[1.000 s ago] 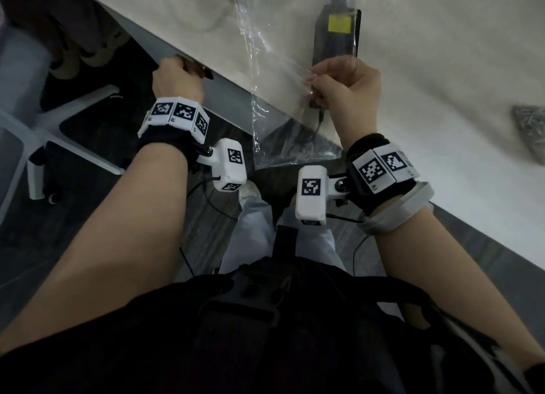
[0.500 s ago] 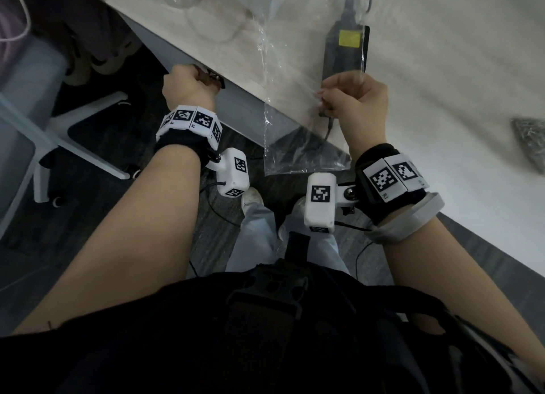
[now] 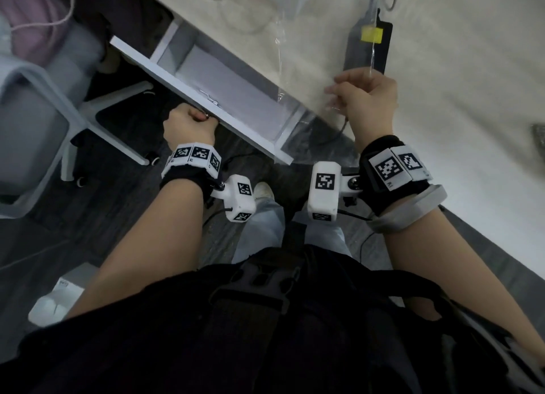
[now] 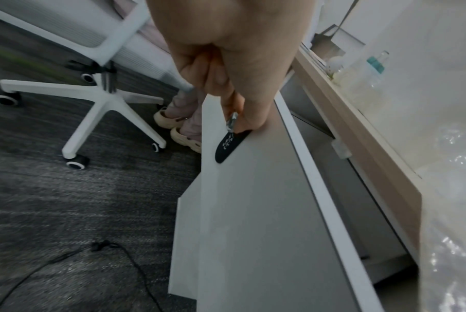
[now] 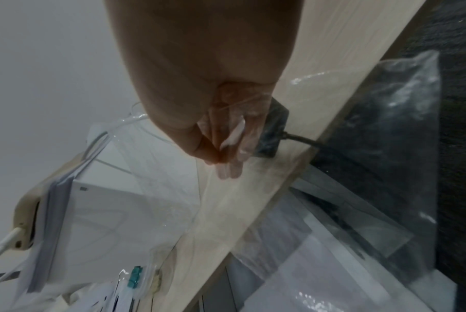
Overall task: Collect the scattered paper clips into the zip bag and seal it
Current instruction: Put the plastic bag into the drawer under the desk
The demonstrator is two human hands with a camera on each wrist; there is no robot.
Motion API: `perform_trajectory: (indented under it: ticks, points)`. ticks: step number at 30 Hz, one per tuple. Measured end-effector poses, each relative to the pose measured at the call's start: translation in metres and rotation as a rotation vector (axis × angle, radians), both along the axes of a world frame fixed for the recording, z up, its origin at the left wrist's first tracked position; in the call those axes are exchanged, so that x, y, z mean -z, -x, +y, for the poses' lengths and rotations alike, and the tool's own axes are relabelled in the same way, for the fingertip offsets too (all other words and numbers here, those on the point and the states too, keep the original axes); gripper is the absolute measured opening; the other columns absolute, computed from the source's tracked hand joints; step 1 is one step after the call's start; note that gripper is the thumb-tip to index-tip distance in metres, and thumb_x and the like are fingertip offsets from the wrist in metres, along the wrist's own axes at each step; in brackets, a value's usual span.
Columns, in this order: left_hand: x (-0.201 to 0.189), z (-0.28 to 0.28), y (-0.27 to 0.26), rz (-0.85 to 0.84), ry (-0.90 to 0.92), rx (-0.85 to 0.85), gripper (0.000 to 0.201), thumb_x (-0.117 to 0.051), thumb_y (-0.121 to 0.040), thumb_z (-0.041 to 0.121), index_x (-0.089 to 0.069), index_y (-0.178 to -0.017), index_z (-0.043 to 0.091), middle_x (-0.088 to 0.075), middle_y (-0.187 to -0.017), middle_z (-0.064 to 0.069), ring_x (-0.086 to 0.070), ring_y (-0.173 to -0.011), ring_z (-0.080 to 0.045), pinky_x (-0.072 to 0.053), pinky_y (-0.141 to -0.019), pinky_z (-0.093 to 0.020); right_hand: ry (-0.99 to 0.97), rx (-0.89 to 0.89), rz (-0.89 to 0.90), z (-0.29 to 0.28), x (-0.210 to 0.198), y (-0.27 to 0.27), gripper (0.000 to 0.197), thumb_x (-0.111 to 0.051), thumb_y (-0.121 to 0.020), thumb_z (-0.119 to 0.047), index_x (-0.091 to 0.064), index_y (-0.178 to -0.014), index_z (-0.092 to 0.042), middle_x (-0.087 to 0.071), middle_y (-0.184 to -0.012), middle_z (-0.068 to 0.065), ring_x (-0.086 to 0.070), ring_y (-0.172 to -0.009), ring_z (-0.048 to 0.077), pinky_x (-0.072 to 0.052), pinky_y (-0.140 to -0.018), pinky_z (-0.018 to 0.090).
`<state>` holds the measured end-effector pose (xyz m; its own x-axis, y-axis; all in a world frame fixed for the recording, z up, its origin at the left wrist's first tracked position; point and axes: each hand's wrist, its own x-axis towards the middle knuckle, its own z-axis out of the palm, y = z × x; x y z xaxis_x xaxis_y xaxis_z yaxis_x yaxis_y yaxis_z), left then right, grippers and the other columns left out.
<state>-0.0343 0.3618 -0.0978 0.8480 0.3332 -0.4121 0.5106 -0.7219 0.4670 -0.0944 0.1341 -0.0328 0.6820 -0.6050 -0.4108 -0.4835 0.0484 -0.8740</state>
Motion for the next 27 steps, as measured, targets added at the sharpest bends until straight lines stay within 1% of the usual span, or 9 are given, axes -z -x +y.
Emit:
perform_trajectory:
  ticks: [5, 10, 15, 17, 19, 22, 24, 25, 27]
  points:
    - [-0.004, 0.034, 0.022, 0.055, 0.009, 0.037, 0.011, -0.069, -0.072, 0.02, -0.058, -0.074, 0.021, -0.07, -0.09, -0.007, -0.064, -0.086, -0.024, -0.044, -0.069, -0.025, -0.062, -0.089, 0.013, 0.024, -0.004, 0.007, 0.018, -0.053, -0.086, 0.0, -0.066, -0.076, -0.01, -0.069, -0.073, 0.01, -0.064, -0.058, 0.013, -0.05, -0.055, 0.021]
    - [-0.007, 0.065, 0.045, 0.114, 0.034, -0.039, 0.009, -0.069, -0.072, 0.017, -0.061, -0.075, 0.02, -0.069, -0.088, -0.005, -0.061, -0.08, -0.02, -0.046, -0.069, -0.024, 0.029, -0.322, 0.167, 0.046, 0.003, 0.014, 0.027, -0.047, -0.089, -0.008, -0.067, -0.071, -0.013, -0.065, -0.075, 0.001, -0.052, -0.046, 0.004, -0.043, -0.047, 0.018]
    - [-0.014, 0.081, 0.051, 0.174, 0.054, -0.065, 0.018, -0.061, -0.074, 0.007, -0.059, -0.066, 0.023, -0.066, -0.08, 0.0, -0.062, -0.071, -0.015, -0.051, -0.07, -0.024, 0.065, -0.472, 0.171, 0.062, 0.008, 0.016, 0.029, -0.052, -0.087, -0.005, -0.064, -0.067, -0.022, -0.063, -0.071, -0.005, -0.053, -0.06, 0.009, -0.044, -0.061, 0.022]
    - [-0.021, 0.082, 0.049, 0.101, 0.07, -0.173, 0.019, -0.055, -0.076, 0.006, -0.064, -0.074, 0.022, -0.071, -0.083, -0.003, -0.067, -0.069, -0.018, -0.056, -0.073, -0.027, -0.005, -0.475, 0.098, 0.066, 0.007, 0.017, 0.025, -0.055, -0.085, -0.002, -0.065, -0.072, -0.02, -0.067, -0.081, -0.004, -0.054, -0.059, 0.008, -0.044, -0.057, 0.02]
    - [-0.031, 0.08, 0.046, -0.133, 0.015, -0.244, 0.021, -0.051, -0.079, 0.01, -0.067, -0.089, 0.02, -0.072, -0.093, -0.003, -0.067, -0.084, -0.02, -0.053, -0.078, -0.025, -0.084, -0.452, 0.034, 0.068, 0.005, 0.018, 0.016, -0.06, -0.084, -0.004, -0.068, -0.083, -0.018, -0.07, -0.084, 0.001, -0.056, -0.054, 0.007, -0.041, -0.049, 0.015]
    - [-0.053, 0.066, 0.038, -0.323, 0.099, -0.122, 0.026, -0.051, -0.083, 0.028, -0.067, -0.1, 0.016, -0.071, -0.098, -0.003, -0.064, -0.09, -0.019, -0.048, -0.081, -0.024, -0.204, -0.402, 0.033, 0.069, 0.008, 0.019, 0.015, -0.059, -0.088, -0.005, -0.068, -0.09, -0.016, -0.071, -0.073, -0.004, -0.059, -0.053, 0.007, -0.036, -0.046, 0.015]
    - [-0.066, 0.054, 0.034, -0.095, 0.283, 0.01, 0.038, -0.055, -0.084, 0.045, -0.067, -0.103, 0.015, -0.071, -0.1, -0.003, -0.065, -0.09, -0.018, -0.052, -0.087, -0.03, -0.343, -0.361, 0.093, 0.071, 0.012, 0.02, 0.015, -0.055, -0.091, -0.004, -0.064, -0.087, -0.016, -0.071, -0.067, -0.005, -0.058, -0.052, 0.007, -0.037, -0.045, 0.015]
    - [-0.073, 0.05, 0.033, 0.083, 0.377, 0.052, 0.041, -0.057, -0.085, 0.049, -0.065, -0.103, 0.014, -0.071, -0.099, -0.003, -0.067, -0.087, -0.016, -0.055, -0.082, -0.032, -0.414, -0.34, 0.139, 0.073, 0.015, 0.02, 0.014, -0.054, -0.092, -0.004, -0.062, -0.087, -0.014, -0.07, -0.066, -0.004, -0.058, -0.05, 0.007, -0.037, -0.045, 0.014]
    - [-0.083, 0.048, 0.032, 0.392, 0.49, 0.109, 0.033, -0.063, -0.086, 0.038, -0.062, -0.105, 0.011, -0.072, -0.094, -0.004, -0.068, -0.069, -0.01, -0.057, -0.056, -0.023, -0.501, -0.31, 0.259, 0.076, 0.022, 0.022, 0.011, -0.056, -0.092, -0.004, -0.061, -0.084, -0.009, -0.068, -0.065, 0.0, -0.057, -0.047, 0.006, -0.039, -0.043, 0.014]
